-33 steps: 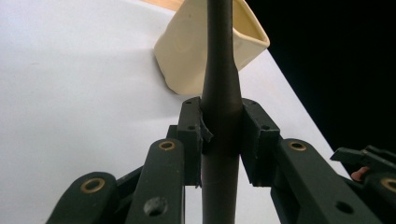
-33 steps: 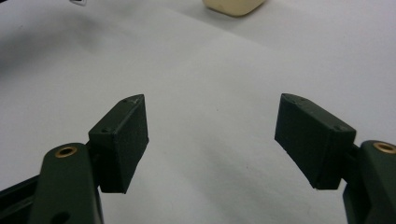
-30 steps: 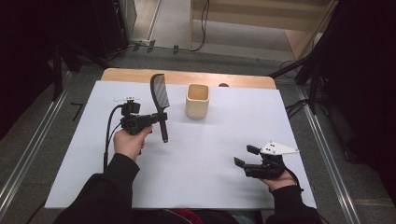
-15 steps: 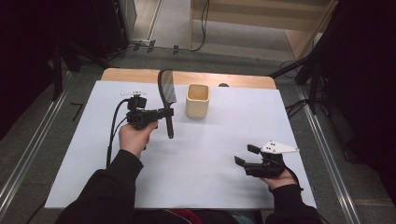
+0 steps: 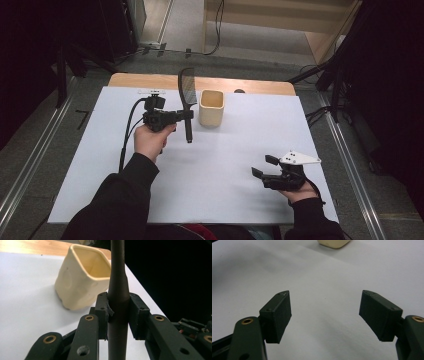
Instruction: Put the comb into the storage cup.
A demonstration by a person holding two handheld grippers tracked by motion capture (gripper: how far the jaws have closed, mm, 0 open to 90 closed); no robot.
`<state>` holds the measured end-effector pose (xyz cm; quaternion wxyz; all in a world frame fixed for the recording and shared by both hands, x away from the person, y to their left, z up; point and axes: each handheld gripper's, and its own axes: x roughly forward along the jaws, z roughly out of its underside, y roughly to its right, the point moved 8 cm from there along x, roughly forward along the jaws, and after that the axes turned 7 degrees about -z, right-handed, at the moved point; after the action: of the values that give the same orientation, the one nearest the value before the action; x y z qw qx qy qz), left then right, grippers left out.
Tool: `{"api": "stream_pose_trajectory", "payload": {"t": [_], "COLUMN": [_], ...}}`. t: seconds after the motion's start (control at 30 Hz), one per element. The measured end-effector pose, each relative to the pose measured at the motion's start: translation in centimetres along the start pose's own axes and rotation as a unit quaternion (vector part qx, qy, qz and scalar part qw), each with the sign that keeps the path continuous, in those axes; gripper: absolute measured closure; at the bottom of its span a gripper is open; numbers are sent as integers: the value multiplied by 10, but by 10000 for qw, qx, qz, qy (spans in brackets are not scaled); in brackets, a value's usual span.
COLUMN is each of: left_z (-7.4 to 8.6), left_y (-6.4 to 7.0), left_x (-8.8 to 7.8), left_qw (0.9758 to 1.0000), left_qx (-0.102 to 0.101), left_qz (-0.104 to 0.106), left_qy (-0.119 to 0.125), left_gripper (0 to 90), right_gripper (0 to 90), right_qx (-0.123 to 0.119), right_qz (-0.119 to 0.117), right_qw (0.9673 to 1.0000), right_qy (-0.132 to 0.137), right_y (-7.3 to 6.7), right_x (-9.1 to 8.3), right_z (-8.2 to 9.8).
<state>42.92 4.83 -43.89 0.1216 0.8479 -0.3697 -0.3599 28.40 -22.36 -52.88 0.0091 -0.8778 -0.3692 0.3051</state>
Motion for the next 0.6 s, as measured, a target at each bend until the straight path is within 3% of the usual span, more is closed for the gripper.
{"api": "stream_pose_trajectory", "payload": {"t": [0.27, 0.6], "left_z": [-12, -27], "left_y": [8, 17], "left_x": [8, 20], "left_qw": [9998, 9994], "left_qx": [184, 308], "left_qz": [22, 101], "left_qy": [-46, 70], "left_gripper": [726, 726], "right_gripper": [239, 239], "right_qx": [-9, -24], "right_qz": [-40, -13], "right_qw": [10000, 10000], "right_qy": [4, 20], "right_y": [-1, 0], "right_x": [1, 0], "right_z": [0, -1]}}
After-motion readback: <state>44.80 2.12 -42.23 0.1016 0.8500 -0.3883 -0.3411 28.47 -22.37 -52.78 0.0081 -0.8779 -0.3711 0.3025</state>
